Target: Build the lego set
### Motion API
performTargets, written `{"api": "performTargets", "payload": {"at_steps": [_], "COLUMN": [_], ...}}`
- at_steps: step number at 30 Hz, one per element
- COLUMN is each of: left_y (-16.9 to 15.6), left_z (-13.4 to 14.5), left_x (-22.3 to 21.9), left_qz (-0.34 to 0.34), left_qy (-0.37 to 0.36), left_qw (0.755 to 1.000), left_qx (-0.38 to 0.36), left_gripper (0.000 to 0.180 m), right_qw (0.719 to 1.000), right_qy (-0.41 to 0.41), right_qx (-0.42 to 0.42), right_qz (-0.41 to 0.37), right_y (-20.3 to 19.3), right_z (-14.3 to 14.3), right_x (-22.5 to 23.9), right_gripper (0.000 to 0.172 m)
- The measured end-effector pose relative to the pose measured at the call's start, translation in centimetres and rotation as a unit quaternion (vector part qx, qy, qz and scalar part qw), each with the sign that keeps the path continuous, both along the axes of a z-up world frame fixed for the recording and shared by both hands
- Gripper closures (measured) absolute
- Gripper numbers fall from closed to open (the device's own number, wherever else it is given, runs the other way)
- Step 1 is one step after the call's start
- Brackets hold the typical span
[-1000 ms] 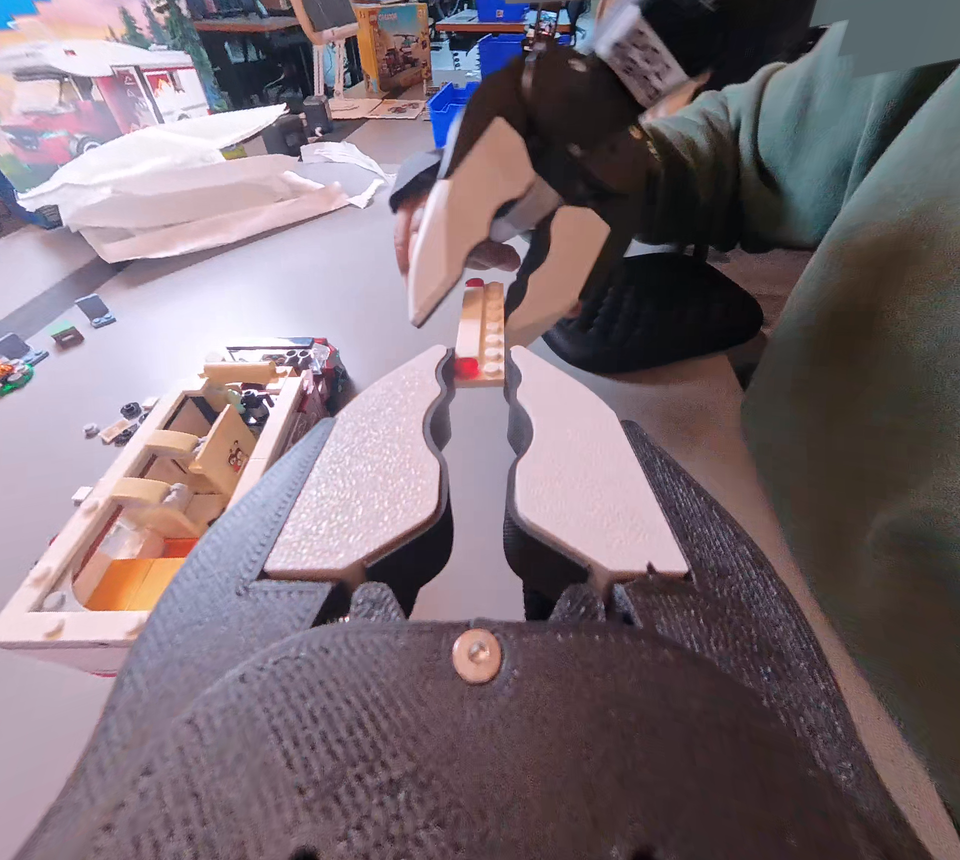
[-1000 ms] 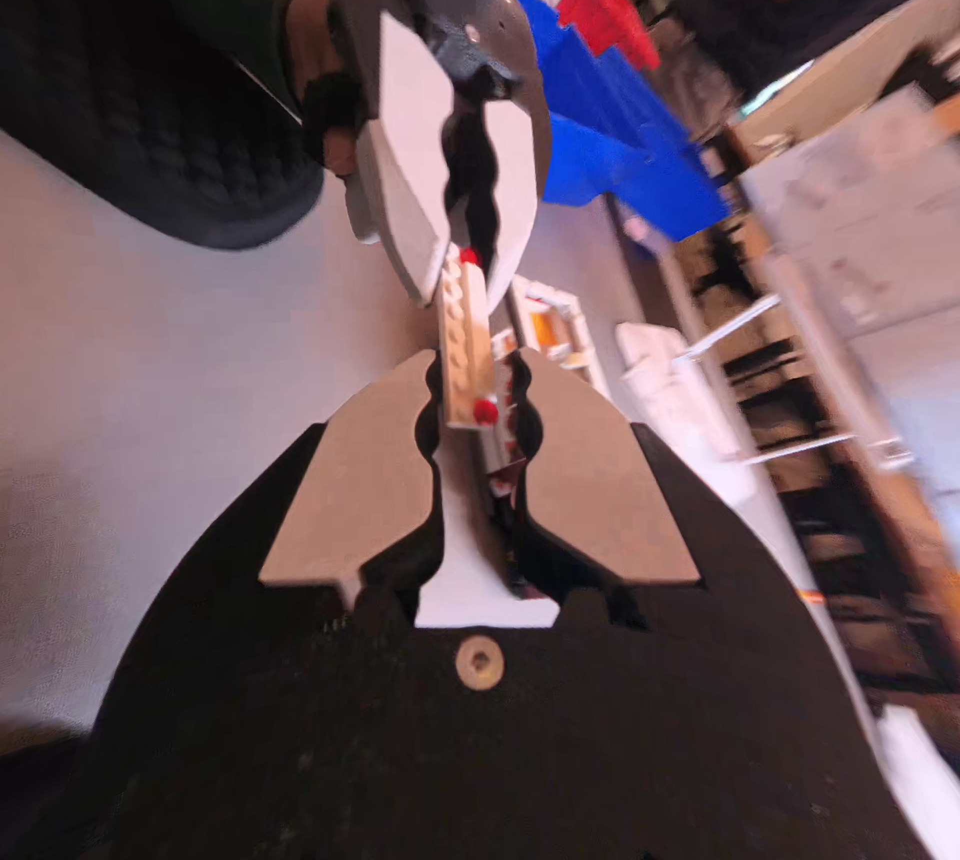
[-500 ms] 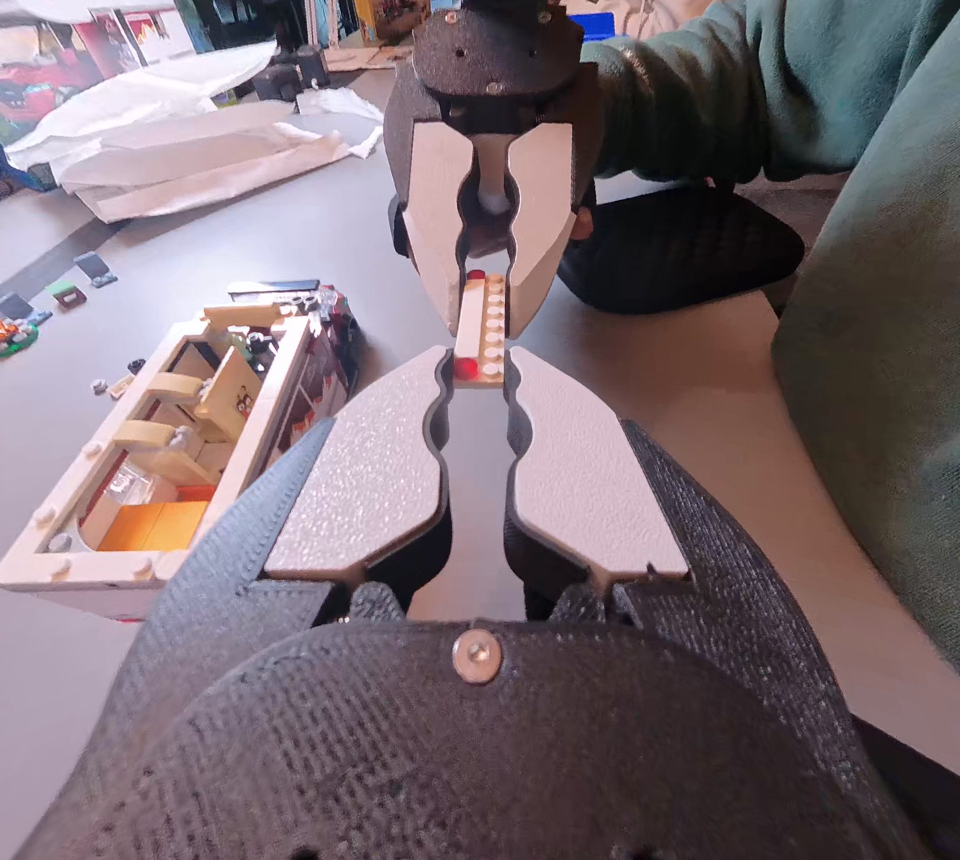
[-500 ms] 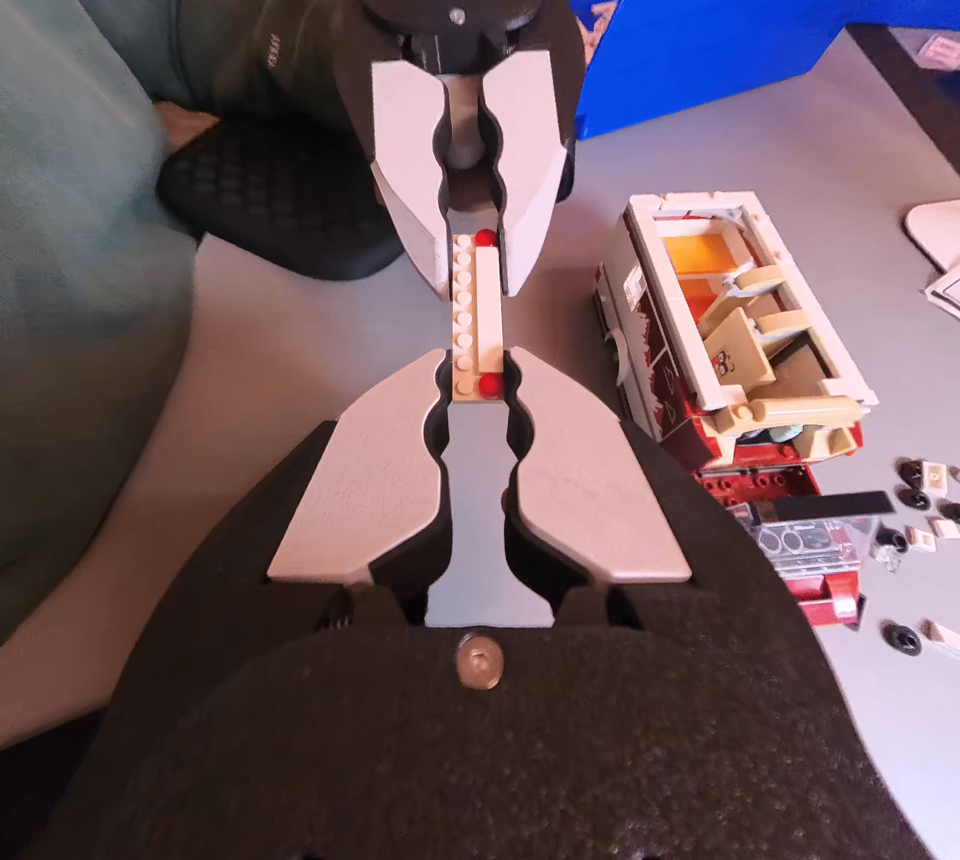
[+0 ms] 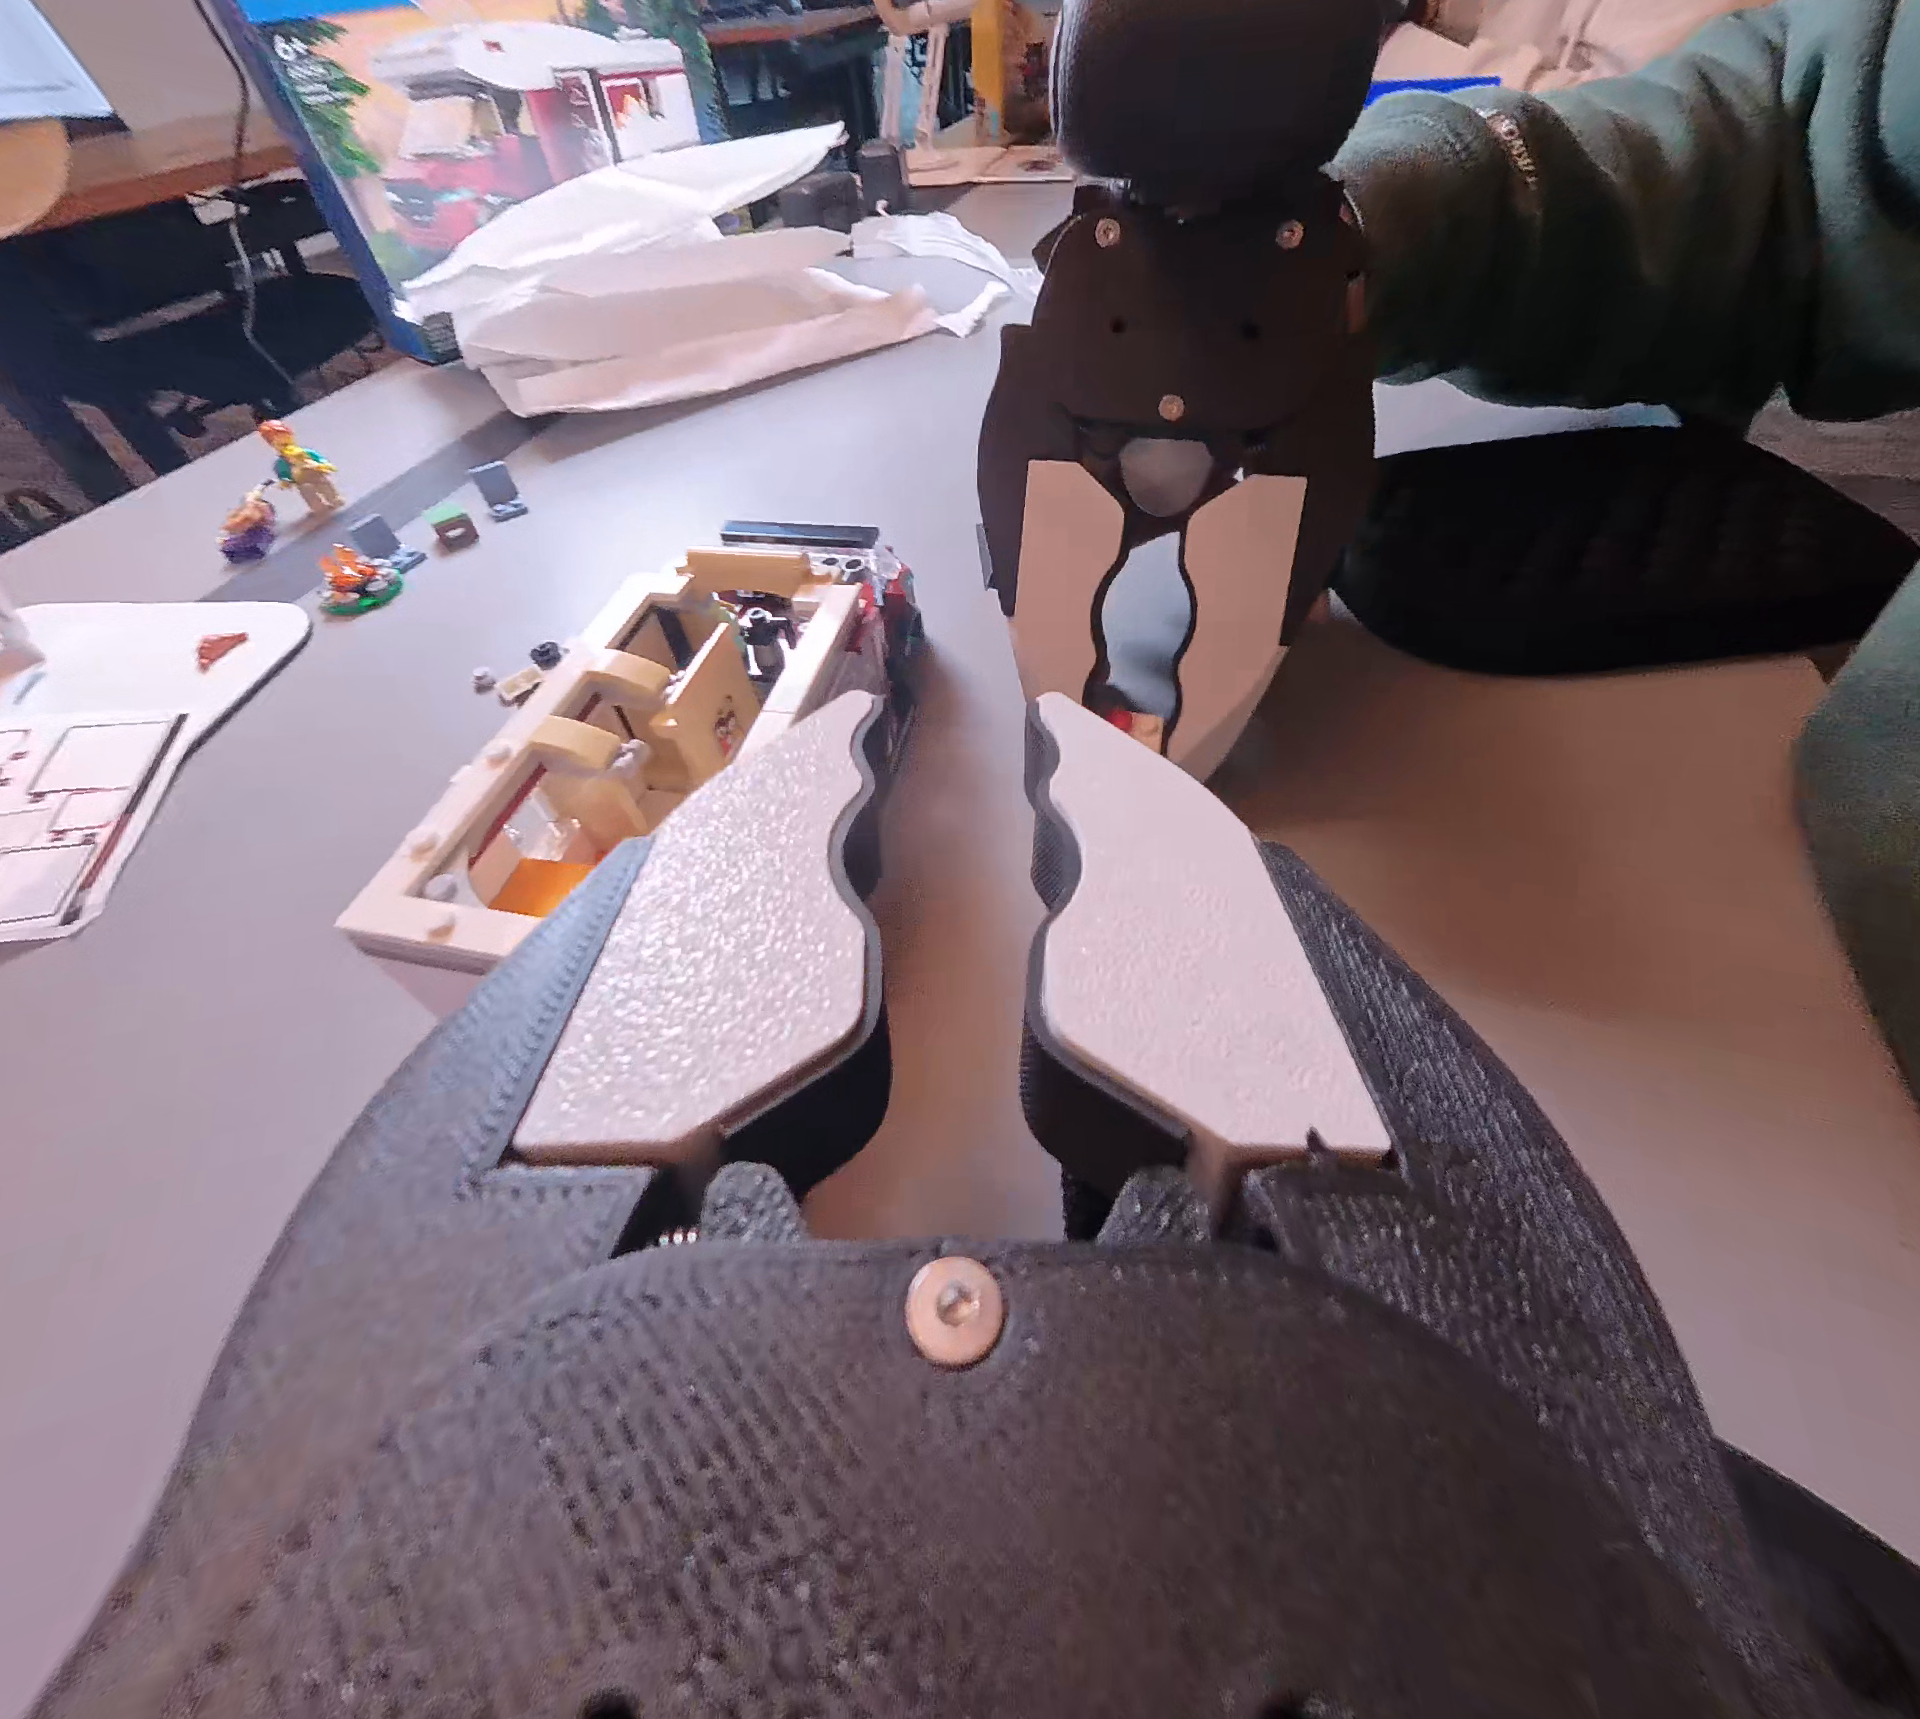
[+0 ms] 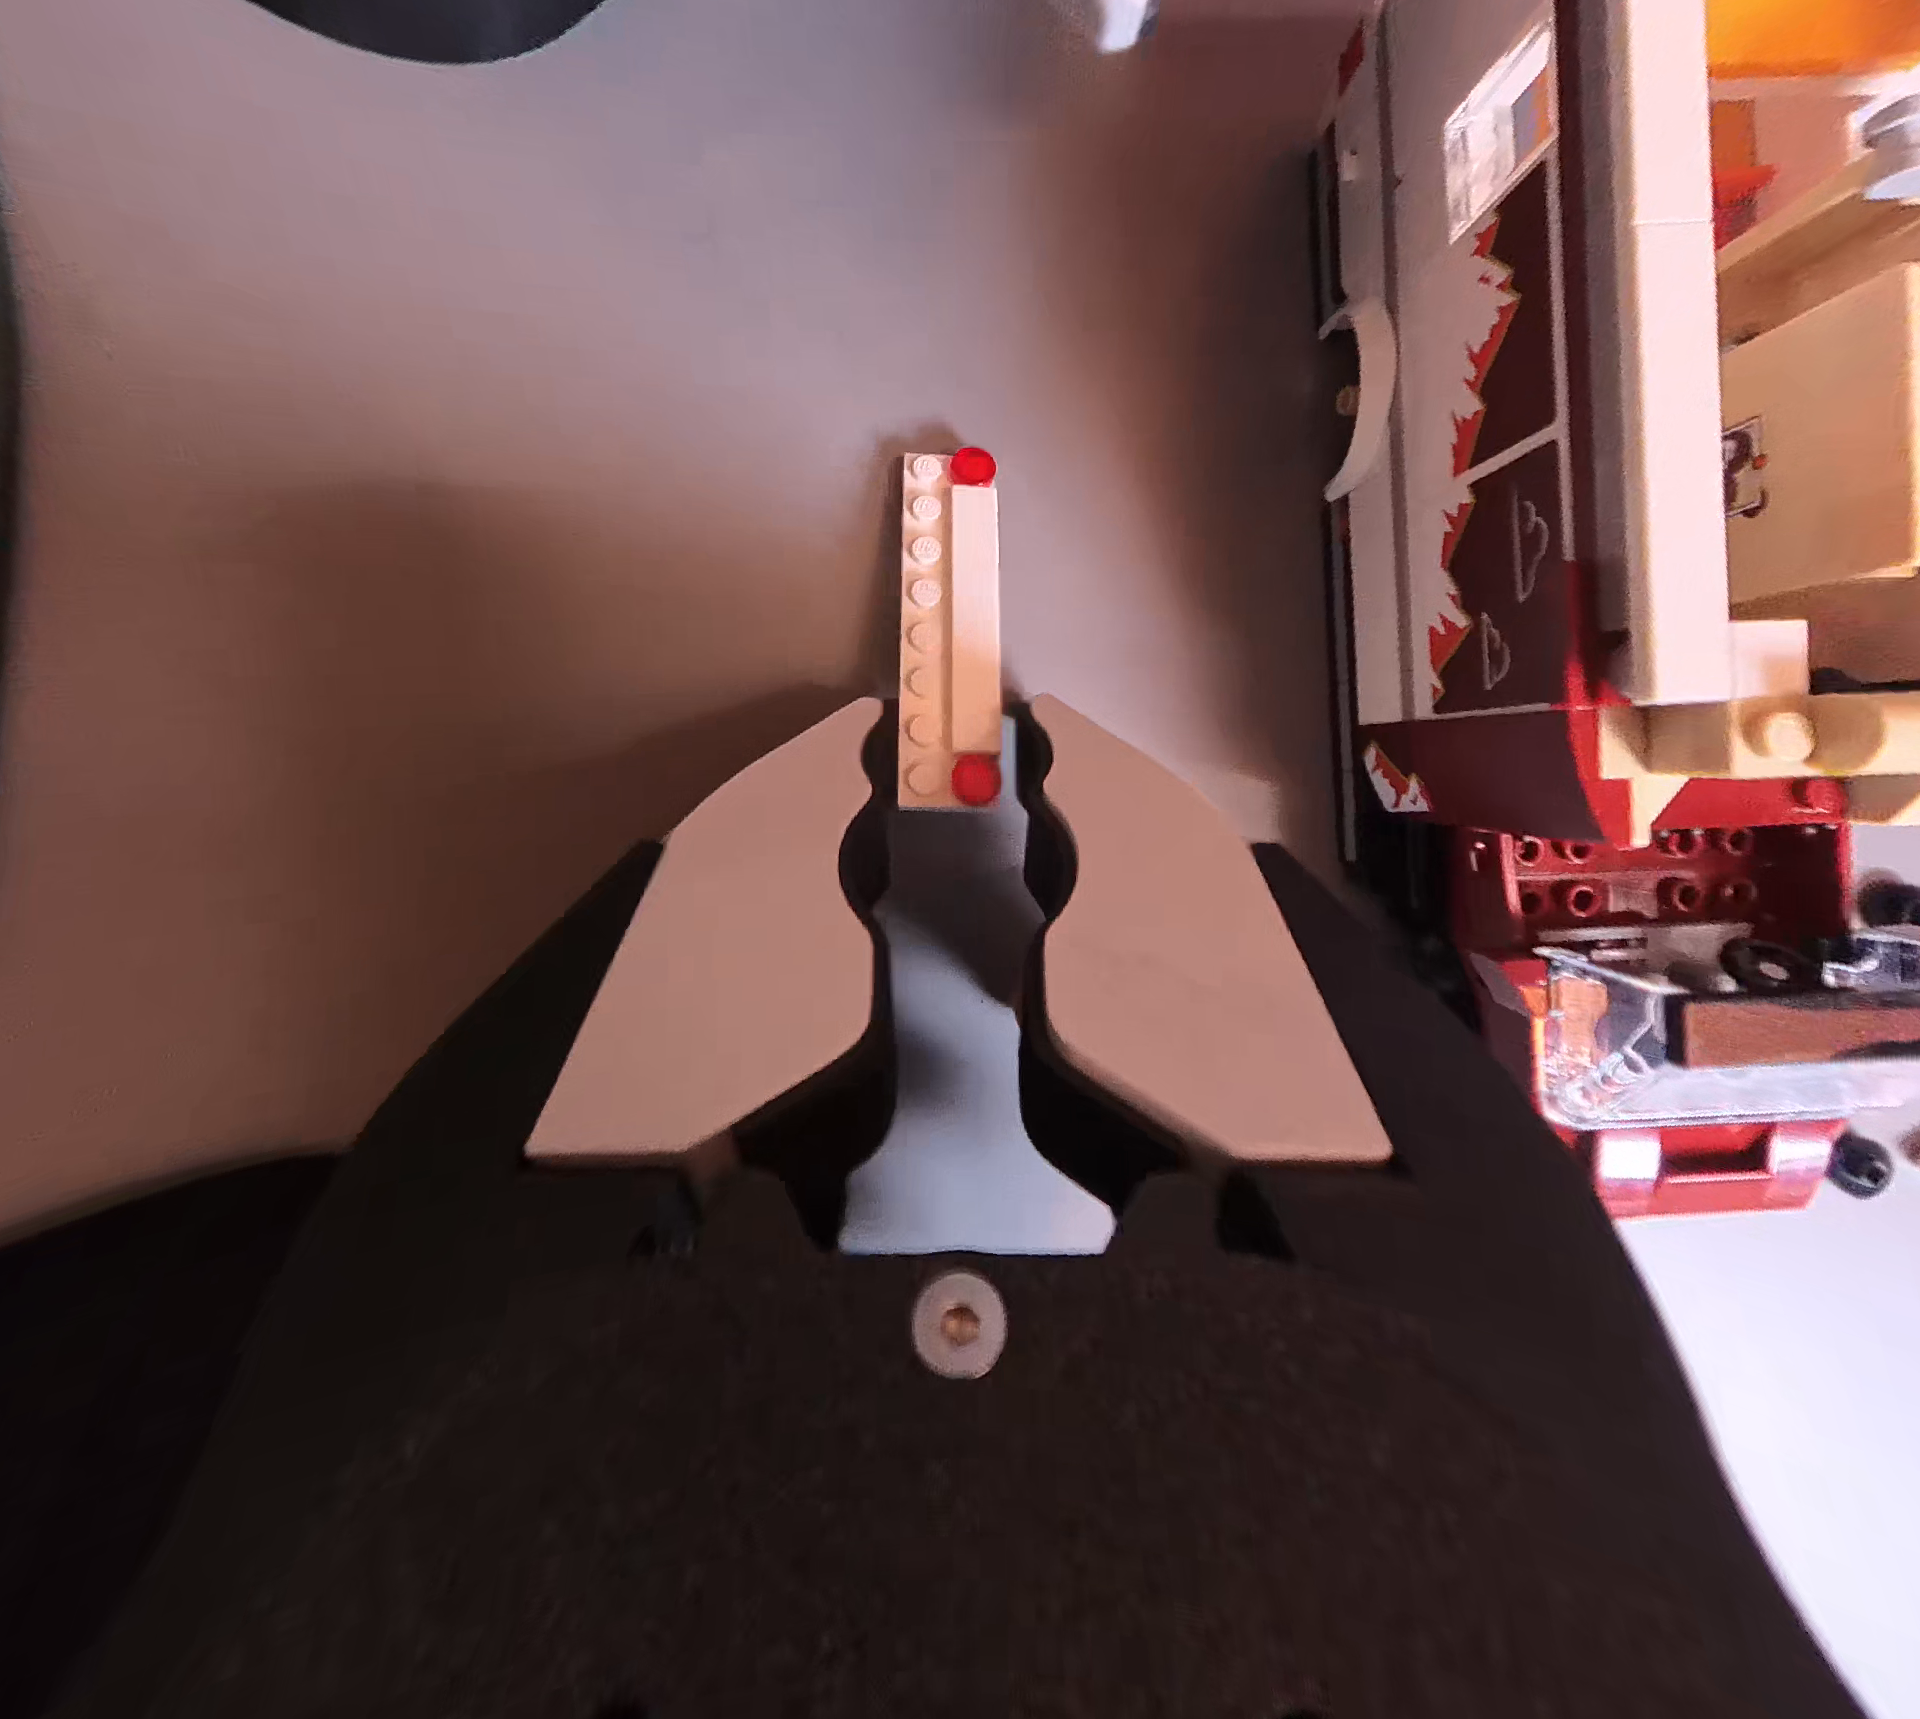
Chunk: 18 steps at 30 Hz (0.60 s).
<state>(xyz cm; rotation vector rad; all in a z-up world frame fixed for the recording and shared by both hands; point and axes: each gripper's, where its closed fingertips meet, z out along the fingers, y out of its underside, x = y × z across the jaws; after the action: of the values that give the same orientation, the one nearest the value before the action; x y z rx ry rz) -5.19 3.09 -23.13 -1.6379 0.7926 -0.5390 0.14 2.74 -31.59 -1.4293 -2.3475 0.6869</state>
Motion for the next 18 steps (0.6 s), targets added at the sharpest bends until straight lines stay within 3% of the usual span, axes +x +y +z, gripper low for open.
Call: {"api": "performTargets", "payload": {"at_steps": [1,4,8,13,18], "left_y": [0.1,0.4,0.9,1.8,2.4], "left_z": [0.1,0.5,1.3,2.2,2.5], "left_x": [-0.2,-0.7,-1.6,-3.5,-5.2], "left_qz": [0.007,0.025,0.055,0.113,0.16], "left_qy": [-0.001,-0.003,-0.014,-0.029,-0.028], "left_qw": [1.0,1.0,0.998,0.991,0.983], "left_qx": [0.005,0.018,0.038,0.063,0.08], "left_gripper": [0.156,0.157,0.158,0.164,0.18], "right_qw": [1.0,1.0,0.983,0.905,0.843], "right_qy": [-0.002,0.026,0.169,0.38,0.462], "right_qx": [0.001,-0.014,-0.064,-0.084,-0.011], "right_qz": [0.002,0.001,-0.046,-0.173,-0.276], "right_y": [0.1,0.0,0.9,6.1,12.8], "right_z": [0.0,1.0,5.6,12.5,16.9], "right_x": [0.0,-0.3,-1.9,-3.1,-5.1], "right_gripper": [0.146,0.137,0.137,0.145,0.159]}}
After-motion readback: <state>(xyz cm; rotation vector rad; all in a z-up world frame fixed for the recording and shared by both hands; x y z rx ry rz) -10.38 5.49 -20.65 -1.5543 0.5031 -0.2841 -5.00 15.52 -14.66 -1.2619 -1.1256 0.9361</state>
